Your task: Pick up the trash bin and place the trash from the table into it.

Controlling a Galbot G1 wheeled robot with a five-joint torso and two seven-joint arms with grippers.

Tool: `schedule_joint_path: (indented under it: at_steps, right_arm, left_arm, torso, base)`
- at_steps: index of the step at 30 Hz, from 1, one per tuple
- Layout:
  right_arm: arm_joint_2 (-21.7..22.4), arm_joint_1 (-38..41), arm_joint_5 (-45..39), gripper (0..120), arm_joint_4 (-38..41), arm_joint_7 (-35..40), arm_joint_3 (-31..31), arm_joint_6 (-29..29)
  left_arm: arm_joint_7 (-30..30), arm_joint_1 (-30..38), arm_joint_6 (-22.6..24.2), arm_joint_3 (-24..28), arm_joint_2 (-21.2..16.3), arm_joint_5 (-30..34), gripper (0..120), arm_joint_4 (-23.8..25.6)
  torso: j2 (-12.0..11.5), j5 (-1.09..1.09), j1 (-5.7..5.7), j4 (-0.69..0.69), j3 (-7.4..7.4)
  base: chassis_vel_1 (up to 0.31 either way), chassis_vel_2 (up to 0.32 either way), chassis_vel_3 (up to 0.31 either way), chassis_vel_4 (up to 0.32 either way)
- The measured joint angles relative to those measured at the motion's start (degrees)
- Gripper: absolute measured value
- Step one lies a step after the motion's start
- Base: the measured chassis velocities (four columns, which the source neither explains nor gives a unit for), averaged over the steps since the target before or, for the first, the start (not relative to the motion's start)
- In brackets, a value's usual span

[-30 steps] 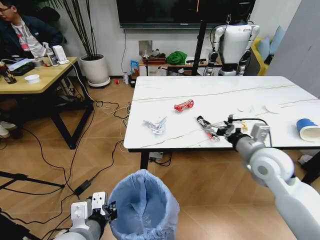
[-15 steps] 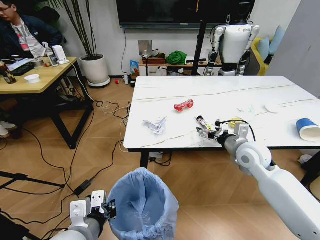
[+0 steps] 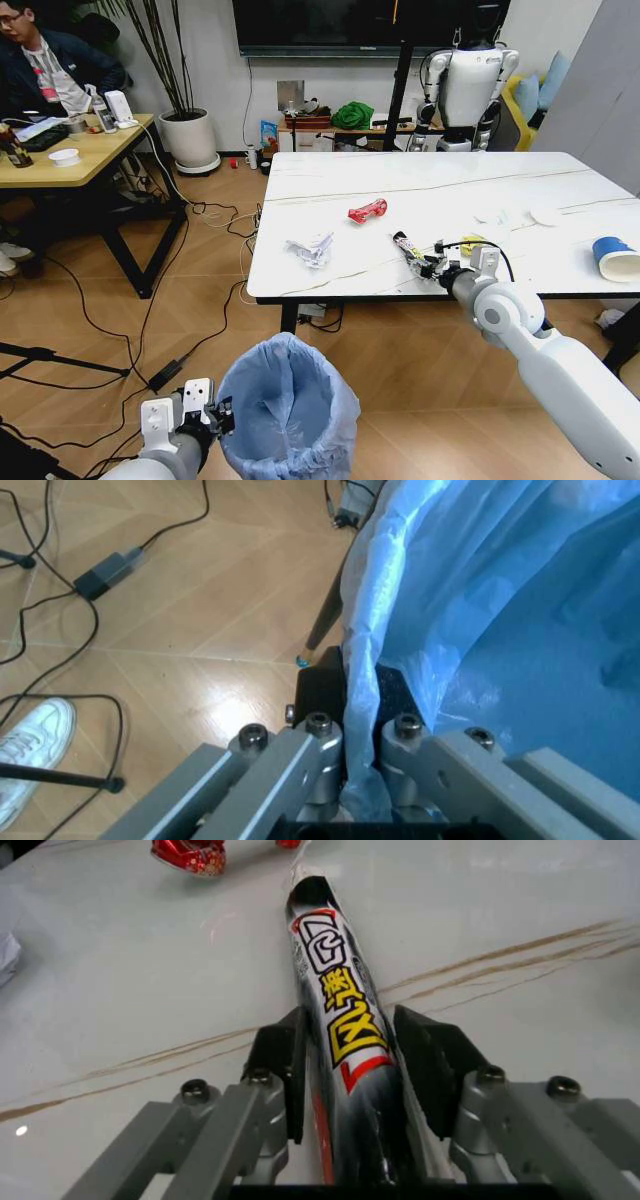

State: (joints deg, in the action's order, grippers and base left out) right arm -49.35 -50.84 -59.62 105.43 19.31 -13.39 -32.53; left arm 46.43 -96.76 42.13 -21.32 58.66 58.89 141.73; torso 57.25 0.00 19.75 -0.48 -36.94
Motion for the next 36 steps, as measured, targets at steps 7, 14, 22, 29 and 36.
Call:
schedule_joint_path:
  at_steps: [7, 14, 22, 29, 36]
  right_arm:
    - [0.0, -0.5, 0.1, 5, 1.1, 0.2, -0.1, 0.4]
    - [-0.1, -2.3, -1.1, 0, 4.9, 0.7, -2.3, 1.0]
    - [0.5, -8.4, -3.3, 0, 18.2, 0.8, -7.6, 0.6]
    - [0.8, -18.7, -3.2, 0, 28.5, -4.8, -10.2, 0.5]
    - [2.6, -25.3, -8.3, 0, 38.1, -10.3, -7.5, 0.0]
  left_arm:
    - [-0.1, 0.0, 0.0, 0.0, 0.0, 0.0, 0, 0.1]
    - [-0.3, -0.1, 0.0, -0.2, -0.3, -0.1, 0, 0.4]
    - [-0.2, 0.0, 0.0, -0.2, -0.3, -0.2, 0, 0.4]
    - [0.1, 0.6, 0.0, 0.9, -0.3, -0.4, 0, 0.0]
    - [0.9, 1.1, 0.0, 2.8, 0.1, -0.4, 0, -1.0]
  torso:
    - [0.0, 0.00, 0.00, 0.00, 0.00]
    - [0.0, 0.00, 0.00, 0.00, 0.01]
    - [0.0, -0.01, -0.01, 0.00, 0.01]
    - [0.0, -0.01, -0.01, 0.00, 0.02]
    - [0.0, -0.01, -0.02, 0.00, 0.02]
  base:
    - [0.000, 0.000, 0.000, 0.000]
    - [0.000, 0.000, 0.000, 0.000]
    - [0.000, 0.000, 0.000, 0.000]
    - [0.000, 0.000, 0.000, 0.000]
    - [0.000, 0.000, 0.000, 0.000]
